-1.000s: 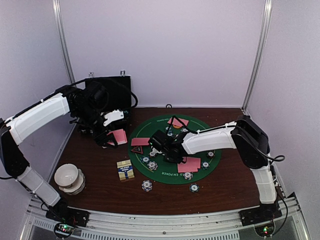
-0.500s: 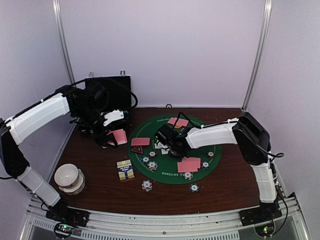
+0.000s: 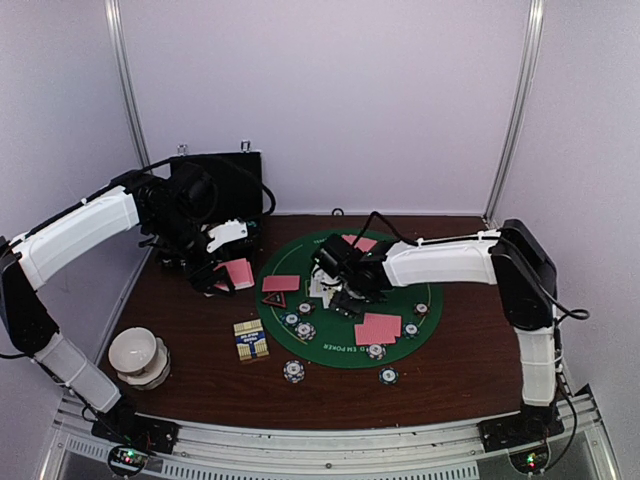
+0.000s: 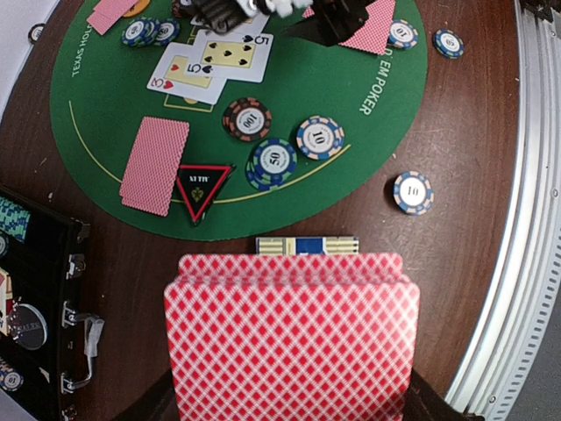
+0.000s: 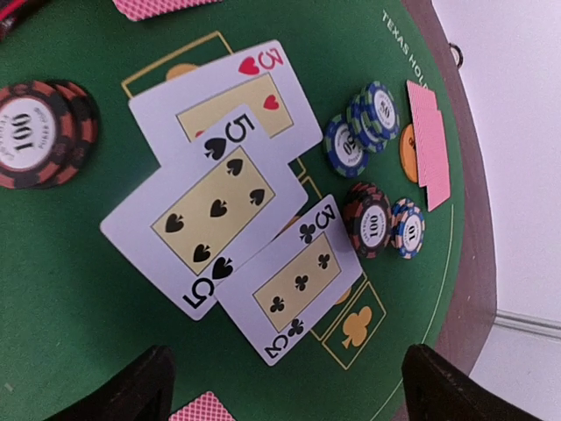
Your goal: Distribute texas hold em gaming equipment
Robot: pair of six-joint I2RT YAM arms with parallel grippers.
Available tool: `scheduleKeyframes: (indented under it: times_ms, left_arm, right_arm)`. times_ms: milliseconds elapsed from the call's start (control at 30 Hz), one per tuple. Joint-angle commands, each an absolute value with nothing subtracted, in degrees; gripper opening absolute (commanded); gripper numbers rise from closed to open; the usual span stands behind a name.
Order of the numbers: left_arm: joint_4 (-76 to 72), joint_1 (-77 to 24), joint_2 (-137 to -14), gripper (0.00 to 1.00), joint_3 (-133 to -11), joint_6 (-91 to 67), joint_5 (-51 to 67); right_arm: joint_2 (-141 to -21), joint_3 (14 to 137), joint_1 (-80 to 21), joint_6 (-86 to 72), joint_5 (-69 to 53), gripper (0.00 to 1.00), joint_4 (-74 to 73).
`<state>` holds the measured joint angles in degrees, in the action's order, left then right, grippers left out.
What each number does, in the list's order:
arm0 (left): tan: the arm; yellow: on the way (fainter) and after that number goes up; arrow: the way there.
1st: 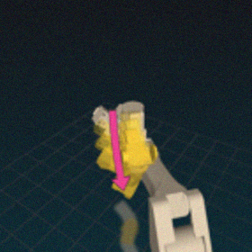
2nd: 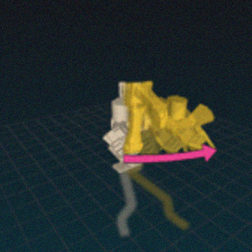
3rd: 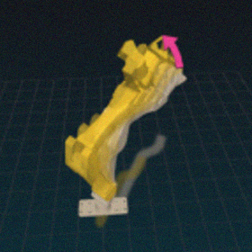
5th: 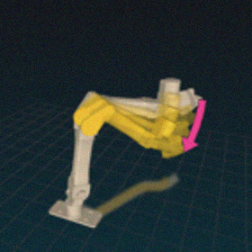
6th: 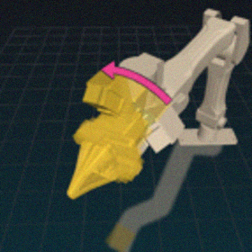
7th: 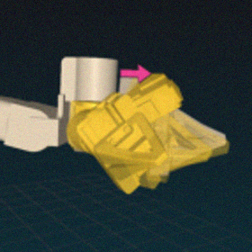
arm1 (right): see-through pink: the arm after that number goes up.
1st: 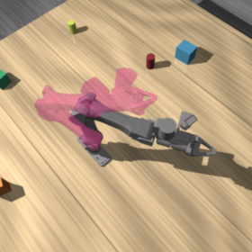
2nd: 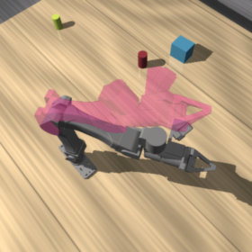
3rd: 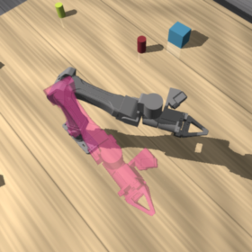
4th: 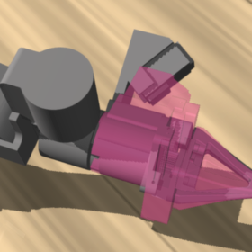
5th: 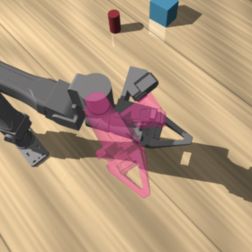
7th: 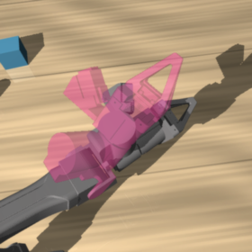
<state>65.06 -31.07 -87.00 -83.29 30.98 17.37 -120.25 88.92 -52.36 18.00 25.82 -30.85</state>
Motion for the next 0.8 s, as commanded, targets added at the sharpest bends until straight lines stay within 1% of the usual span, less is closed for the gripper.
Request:
scheduleKeyframes:
  times_ms: [0, 167, 267, 367, 533, 633, 767]
  left_arm:
    - [65.28, -30.67, -86.33, 0.00, -85.34, 31.20, 18.01]
    - [65.22, -30.67, -86.40, 0.00, -85.51, 31.15, 18.02]
    - [65.30, -30.67, -86.48, 0.00, -85.52, 30.99, 18.05]
    - [65.15, -30.67, -86.57, 0.00, -85.47, 30.94, 18.15]
    - [64.44, -30.67, -86.52, 0.00, -85.34, 30.61, 18.38]
    - [64.34, -30.67, -86.65, 0.00, -85.37, 30.48, 18.53]
    - [64.34, -30.67, -86.53, 0.00, -85.34, 30.49, 18.74]
  right_arm:
    - [-111.50, 92.03, -51.91, 8.15, 21.34, 0.99, -32.52]
    - [-104.95, 93.44, -49.18, -9.25, 9.38, 0.99, -32.15]
    - [-103.09, 93.39, -47.65, -17.87, -2.54, 0.99, -30.42]
    - [-104.50, 95.78, -47.38, -25.08, -14.05, 0.99, -31.01]
    - [-107.00, 92.22, -47.50, -40.55, -33.89, 0.99, -18.66]
    - [-108.75, 91.21, -48.21, -46.78, -39.50, 0.99, -12.36]
    - [-111.18, 92.22, -49.58, -50.71, -42.99, 1.00, -8.51]
